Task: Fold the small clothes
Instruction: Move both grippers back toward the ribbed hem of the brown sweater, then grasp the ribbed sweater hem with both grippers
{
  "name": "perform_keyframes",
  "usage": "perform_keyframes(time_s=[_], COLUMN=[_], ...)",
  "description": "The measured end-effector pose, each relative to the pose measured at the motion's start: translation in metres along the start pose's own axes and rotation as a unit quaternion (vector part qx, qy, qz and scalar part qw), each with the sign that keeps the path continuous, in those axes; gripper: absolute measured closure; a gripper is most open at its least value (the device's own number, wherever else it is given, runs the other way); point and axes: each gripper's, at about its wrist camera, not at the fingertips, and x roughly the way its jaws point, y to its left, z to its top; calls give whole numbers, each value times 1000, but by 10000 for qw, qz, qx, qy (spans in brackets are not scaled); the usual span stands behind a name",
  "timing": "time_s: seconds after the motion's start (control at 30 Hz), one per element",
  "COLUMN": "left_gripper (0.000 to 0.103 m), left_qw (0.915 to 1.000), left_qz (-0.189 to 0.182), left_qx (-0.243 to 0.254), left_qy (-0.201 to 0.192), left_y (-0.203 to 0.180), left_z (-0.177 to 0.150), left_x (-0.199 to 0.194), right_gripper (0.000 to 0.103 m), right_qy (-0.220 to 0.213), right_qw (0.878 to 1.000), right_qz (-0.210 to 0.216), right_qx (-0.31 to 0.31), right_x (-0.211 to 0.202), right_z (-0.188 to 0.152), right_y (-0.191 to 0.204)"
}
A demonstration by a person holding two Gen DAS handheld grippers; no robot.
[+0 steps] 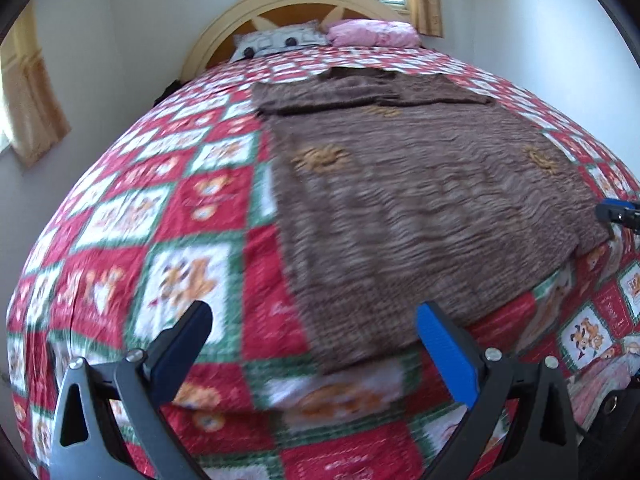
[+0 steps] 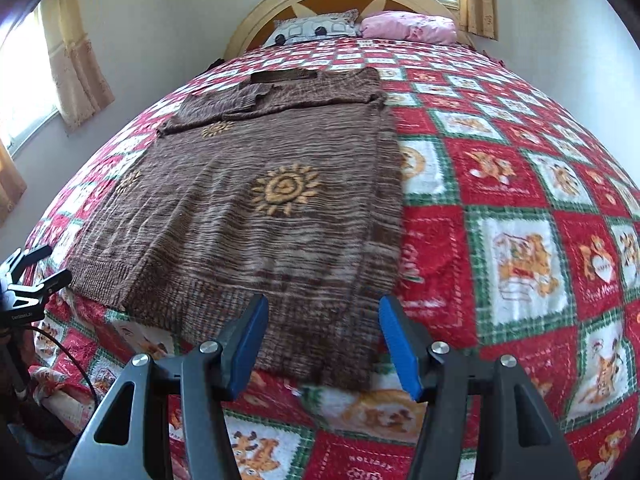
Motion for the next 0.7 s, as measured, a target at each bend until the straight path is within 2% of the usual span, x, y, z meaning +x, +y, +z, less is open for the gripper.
perform_keyframes(time_s=[0.03, 0.1, 0.13, 0.17, 0.23, 0.3, 0.33, 0.37, 0.63, 0.7], left_gripper=[0, 8, 18, 22, 24, 33, 44, 50, 52, 57], left_qw=[9999, 9988, 9973, 9953, 9945, 9936, 9924, 9907, 9916, 9915], left_qz=[-70, -342, -549, -735, -819, -916, -1018, -1158, -1113, -1056], left_qx=[-107, -345, -477, -618, -652, -666, -683, -710, -659, -760], left_qy=[30, 51, 89, 136, 10, -24, -39, -17, 2, -5], left_y=[5, 13, 15, 17, 14, 13, 12, 10, 6, 9], left_z=[-2, -5, -6, -7, -8, -8, -7, -7, -9, -9], left_x=[1, 4, 7, 9, 7, 6, 5, 4, 3, 2], right_gripper=[44, 44, 44, 44, 44, 44, 44, 44, 44, 44], right_qy=[6, 26, 30, 1, -15, -33, -40, -48, -106, -126], right_qw=[10000, 10000, 9999, 9999, 9999, 9999, 9998, 9998, 9993, 9992], right_qz=[-8, -21, -14, 13, 37, 51, 69, 88, 86, 60], right_qx=[34, 85, 119, 136, 150, 160, 172, 186, 342, 380], right_x=[0, 2, 4, 3, 3, 3, 2, 2, -4, -7], right_z=[-1, -2, -3, -4, -4, -4, -4, -5, -3, -3], right_y=[-3, -8, -10, -11, -12, -13, -13, -14, -25, -29])
